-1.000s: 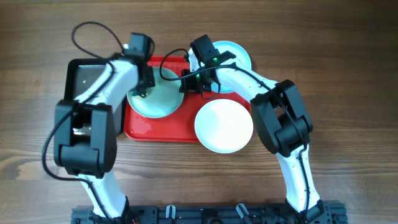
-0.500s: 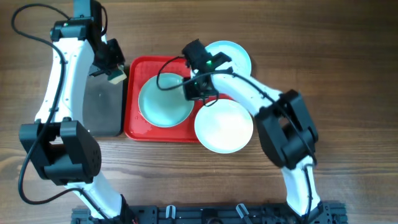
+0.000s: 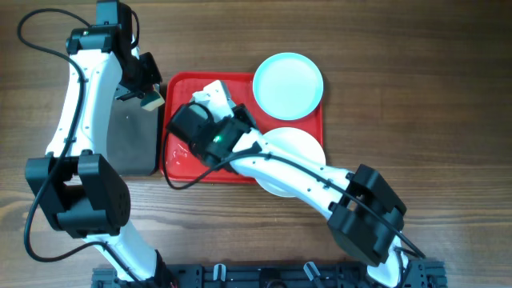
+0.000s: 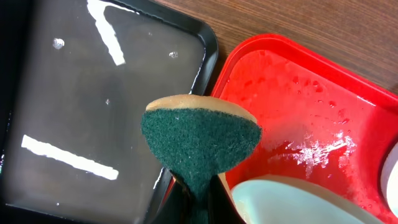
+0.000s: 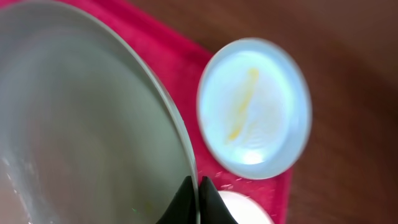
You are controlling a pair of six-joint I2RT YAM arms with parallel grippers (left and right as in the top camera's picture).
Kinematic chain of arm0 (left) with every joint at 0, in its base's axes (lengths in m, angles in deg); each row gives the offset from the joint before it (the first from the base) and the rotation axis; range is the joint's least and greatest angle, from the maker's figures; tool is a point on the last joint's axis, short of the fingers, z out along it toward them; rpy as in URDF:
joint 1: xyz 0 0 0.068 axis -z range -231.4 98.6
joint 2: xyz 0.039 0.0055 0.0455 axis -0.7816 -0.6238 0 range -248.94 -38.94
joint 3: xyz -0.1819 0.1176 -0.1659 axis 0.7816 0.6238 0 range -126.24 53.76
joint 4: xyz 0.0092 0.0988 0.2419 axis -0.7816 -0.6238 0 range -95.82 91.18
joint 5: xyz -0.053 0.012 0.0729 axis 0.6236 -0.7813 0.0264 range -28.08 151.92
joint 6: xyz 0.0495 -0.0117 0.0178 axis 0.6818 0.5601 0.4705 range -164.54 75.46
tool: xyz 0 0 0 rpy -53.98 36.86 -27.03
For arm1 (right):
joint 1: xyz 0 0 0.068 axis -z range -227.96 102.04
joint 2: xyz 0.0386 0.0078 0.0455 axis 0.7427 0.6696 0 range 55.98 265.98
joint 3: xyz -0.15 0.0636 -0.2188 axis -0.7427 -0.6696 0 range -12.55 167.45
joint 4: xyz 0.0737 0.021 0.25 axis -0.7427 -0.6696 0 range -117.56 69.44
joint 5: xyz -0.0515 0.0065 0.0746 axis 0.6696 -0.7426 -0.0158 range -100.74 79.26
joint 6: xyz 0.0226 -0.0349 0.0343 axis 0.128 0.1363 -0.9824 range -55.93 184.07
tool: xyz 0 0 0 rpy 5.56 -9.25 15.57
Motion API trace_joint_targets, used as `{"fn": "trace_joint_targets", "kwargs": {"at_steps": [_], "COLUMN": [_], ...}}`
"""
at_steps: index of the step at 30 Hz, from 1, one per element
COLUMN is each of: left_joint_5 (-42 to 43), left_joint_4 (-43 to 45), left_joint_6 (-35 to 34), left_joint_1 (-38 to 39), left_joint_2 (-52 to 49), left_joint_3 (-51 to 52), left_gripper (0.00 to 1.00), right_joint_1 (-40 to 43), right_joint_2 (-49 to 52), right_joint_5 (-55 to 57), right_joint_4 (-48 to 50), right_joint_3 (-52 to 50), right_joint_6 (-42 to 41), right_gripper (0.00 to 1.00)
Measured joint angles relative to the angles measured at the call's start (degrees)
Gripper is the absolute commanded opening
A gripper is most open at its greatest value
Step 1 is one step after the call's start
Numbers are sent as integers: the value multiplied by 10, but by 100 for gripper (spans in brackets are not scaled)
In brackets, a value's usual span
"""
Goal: Clean dirty plates on tray and stack at the side
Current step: 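Lift the cleaned plate with the right gripper and place it right of the tray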
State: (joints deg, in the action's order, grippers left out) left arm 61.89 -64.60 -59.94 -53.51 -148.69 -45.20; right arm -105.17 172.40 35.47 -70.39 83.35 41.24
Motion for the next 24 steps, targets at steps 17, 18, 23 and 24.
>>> {"fn": "trace_joint_targets", "kwargs": {"at_steps": [17,18,23,24], "left_joint_5": [2,2,2,2], "left_joint_4": [0,0,0,0], "left_joint_6": [0,0,0,0], "left_joint_1": [0,0,0,0], "left_joint_2": [0,0,0,0], "left_joint_3": [1,1,1,1], "left_gripper": [4,4,4,4], "right_joint_1": [-89,-91,-93,-93], "right_joint_2": [-25,-25,-25,-25], "right_joint_5": [369,374,383,384], "right_joint_4": [40,40,40,40], "right_joint_3": [0,0,0,0], "right_joint_6": [75,79,89,89], "right_gripper": [5,4,4,4]}}
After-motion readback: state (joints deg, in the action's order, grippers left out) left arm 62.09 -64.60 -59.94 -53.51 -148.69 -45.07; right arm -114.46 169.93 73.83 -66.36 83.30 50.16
